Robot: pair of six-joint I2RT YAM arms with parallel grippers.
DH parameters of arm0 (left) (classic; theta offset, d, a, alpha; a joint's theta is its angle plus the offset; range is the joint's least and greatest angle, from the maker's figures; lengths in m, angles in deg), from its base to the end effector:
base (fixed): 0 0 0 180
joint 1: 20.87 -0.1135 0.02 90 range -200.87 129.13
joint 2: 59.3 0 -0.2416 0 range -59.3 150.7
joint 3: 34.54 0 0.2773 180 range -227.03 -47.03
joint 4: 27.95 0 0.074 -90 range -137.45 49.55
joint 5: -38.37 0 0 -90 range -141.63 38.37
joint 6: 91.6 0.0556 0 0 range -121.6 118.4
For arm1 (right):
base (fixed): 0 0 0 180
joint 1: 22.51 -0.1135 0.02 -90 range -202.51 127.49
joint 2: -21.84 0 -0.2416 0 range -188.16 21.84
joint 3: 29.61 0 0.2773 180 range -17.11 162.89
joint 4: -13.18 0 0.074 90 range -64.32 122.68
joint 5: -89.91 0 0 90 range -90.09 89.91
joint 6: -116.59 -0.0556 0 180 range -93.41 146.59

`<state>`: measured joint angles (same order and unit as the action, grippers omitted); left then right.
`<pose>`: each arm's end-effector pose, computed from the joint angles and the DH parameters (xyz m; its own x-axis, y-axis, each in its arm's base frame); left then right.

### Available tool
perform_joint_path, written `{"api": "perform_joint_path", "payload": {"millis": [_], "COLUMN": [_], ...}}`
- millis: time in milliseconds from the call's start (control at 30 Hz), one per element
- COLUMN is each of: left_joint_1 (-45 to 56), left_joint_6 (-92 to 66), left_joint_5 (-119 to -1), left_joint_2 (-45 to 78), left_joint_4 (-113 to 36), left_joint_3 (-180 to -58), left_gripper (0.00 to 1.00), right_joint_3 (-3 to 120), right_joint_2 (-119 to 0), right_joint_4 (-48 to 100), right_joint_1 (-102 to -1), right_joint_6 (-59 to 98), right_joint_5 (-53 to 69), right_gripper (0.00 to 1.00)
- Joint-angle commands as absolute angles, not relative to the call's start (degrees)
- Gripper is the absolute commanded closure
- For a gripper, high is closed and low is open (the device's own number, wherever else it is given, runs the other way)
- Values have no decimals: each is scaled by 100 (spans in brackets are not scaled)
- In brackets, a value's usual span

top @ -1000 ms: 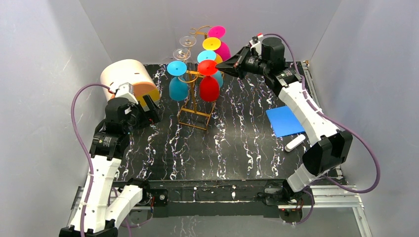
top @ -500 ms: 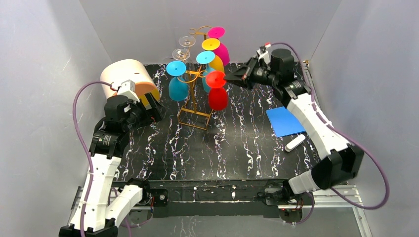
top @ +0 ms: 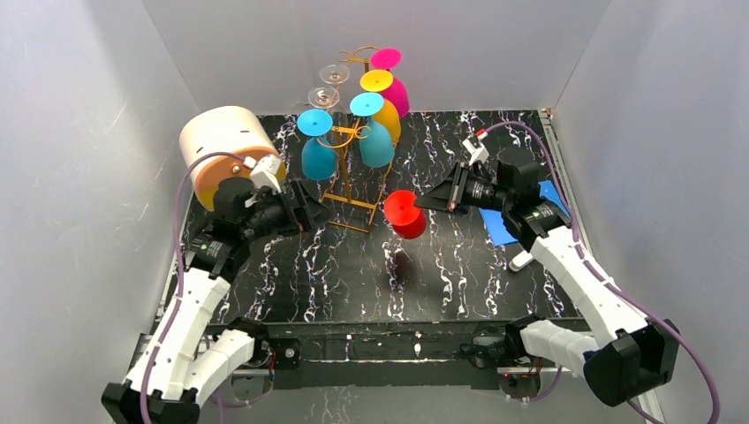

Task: Take the wine glass off the wine glass rack
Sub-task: Place the wine glass at the center of the board.

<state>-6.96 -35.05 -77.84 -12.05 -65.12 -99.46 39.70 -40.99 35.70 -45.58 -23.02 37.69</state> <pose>0.2241 -0.0808 0.3337 -0.6120 -0.3579 -0.7052 0.3385 0.6874 -0.6426 0.2613 0.1483 0.3271 -0.8132 0.3080 -0.4938 -0.3581 0.4042 0.8417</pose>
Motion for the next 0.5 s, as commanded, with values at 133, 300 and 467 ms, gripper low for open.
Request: {"api": "perform_joint_path", "payload": {"millis": [133,300,467], "left_joint_1": [2053,2579,2638], "left_joint_6": [-4027,-4446,-4414], "left_joint_5": [-6327,-6275,-6700], "left_joint_2": [-771,-774,-732], "left_joint_4": [-5319,-4454,-4297], "left_joint_3": [-10038,-9670,-9602], "left_gripper": [20,29,41], "right_joint_3": [3325,2952,2689], "right_joint_2": [-3500,-3301,-3146], "right_joint_4": [2537,1990,1416], "right_joint_1": [-5239,-5571,-5670], "right_joint_6": [-1391,-1344,-1522], "right_joint_5": [3978,3932,3981], "right_gripper": [99,99,99]}}
